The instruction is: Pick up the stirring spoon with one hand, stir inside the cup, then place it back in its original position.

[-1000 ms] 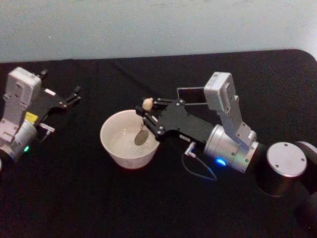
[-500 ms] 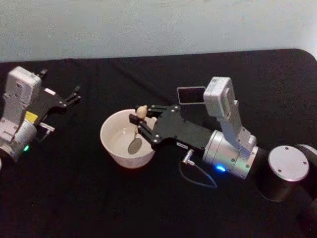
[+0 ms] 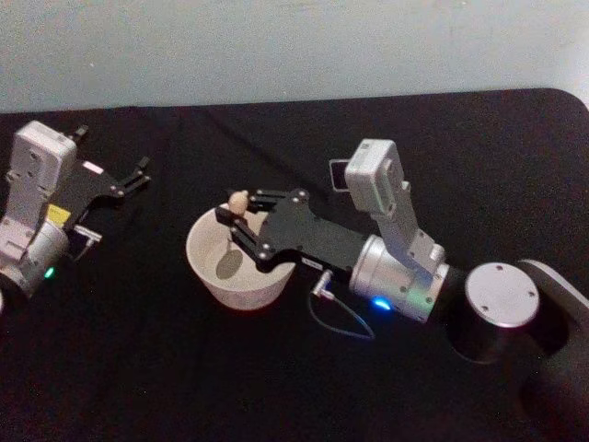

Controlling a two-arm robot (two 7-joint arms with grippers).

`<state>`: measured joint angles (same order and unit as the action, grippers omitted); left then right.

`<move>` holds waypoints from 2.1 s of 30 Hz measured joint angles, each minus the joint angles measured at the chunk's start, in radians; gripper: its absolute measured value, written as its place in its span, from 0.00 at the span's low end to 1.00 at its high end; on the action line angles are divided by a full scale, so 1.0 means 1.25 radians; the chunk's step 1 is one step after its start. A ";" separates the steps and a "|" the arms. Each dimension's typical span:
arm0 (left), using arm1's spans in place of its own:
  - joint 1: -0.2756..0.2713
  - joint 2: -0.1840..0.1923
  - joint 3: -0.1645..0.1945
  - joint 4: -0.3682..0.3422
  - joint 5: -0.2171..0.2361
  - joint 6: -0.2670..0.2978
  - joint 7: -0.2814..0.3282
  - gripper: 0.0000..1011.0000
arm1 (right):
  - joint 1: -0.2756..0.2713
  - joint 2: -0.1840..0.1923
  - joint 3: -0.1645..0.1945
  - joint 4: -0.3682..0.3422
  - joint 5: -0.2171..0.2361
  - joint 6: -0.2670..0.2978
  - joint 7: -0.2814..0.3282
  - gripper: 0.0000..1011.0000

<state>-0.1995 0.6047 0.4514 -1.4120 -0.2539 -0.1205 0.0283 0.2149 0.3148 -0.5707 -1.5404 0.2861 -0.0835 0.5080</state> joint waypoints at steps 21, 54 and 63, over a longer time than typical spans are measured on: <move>0.000 0.000 0.000 0.000 0.000 0.000 0.000 0.99 | 0.025 -0.016 0.024 0.049 -0.029 -0.014 -0.025 0.19; 0.000 0.000 0.000 0.000 0.000 0.000 0.000 0.99 | -0.036 0.044 0.018 -0.059 0.016 0.014 0.015 0.19; 0.000 0.000 0.000 0.000 0.000 0.000 0.000 0.99 | -0.014 0.012 0.004 -0.027 -0.001 0.003 -0.005 0.19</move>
<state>-0.1995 0.6046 0.4514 -1.4120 -0.2539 -0.1205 0.0283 0.1979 0.3302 -0.5654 -1.5741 0.2850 -0.0800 0.5017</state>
